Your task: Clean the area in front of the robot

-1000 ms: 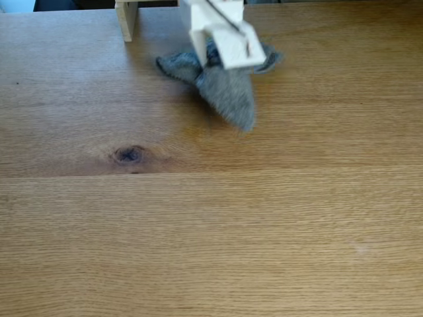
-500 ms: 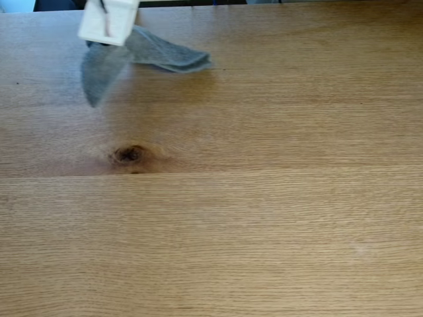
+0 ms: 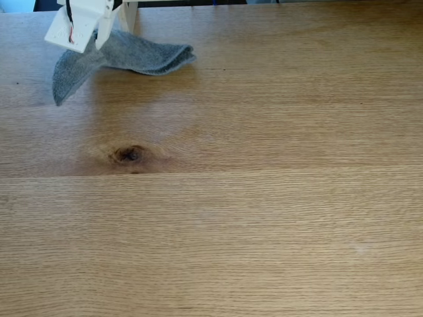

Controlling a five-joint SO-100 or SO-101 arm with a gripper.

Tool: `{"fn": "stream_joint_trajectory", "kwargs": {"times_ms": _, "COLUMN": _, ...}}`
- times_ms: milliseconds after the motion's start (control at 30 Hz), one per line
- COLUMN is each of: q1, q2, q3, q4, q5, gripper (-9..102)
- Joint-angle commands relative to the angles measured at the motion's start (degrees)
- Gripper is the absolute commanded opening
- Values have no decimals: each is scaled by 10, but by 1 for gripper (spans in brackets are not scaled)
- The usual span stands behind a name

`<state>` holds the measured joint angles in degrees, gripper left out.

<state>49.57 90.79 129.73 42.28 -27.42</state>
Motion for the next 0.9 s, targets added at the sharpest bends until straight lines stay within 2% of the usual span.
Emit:
{"fn": "stream_joint_trajectory", "kwargs": {"times_ms": 0, "q1": -16, "q2": 0, "q3": -8, "q4": -41, "q5": 13, "gripper": 0}}
{"fn": "stream_joint_trajectory", "kwargs": {"times_ms": 133, "q1": -27, "q2": -30, "q3": -8, "q4": -88, "q5": 13, "gripper": 1}}
{"fn": "stream_joint_trajectory", "kwargs": {"times_ms": 367, "q1": -14, "q2": -59, "q3": -9, "q4": -96, "q5": 35, "gripper": 38}}
{"fn": "stream_joint_trajectory", "kwargs": {"times_ms": 500, "q1": -10, "q2": -36, "q3": -9, "q4": -95, "q5": 62, "gripper": 45}}
{"fn": "stream_joint_trajectory", "kwargs": {"times_ms": 600, "q1": -43, "q2": 18, "q3": -9, "q4": -70, "q5": 103, "gripper": 43}}
{"fn": "stream_joint_trajectory", "kwargs": {"times_ms": 733, "q1": -142, "q2": 146, "q3": -9, "q4": 49, "q5": 189, "gripper": 32}}
{"fn": "stream_joint_trajectory", "kwargs": {"times_ms": 867, "q1": -269, "q2": 279, "q3": -9, "q4": 176, "q5": 273, "gripper": 17}}
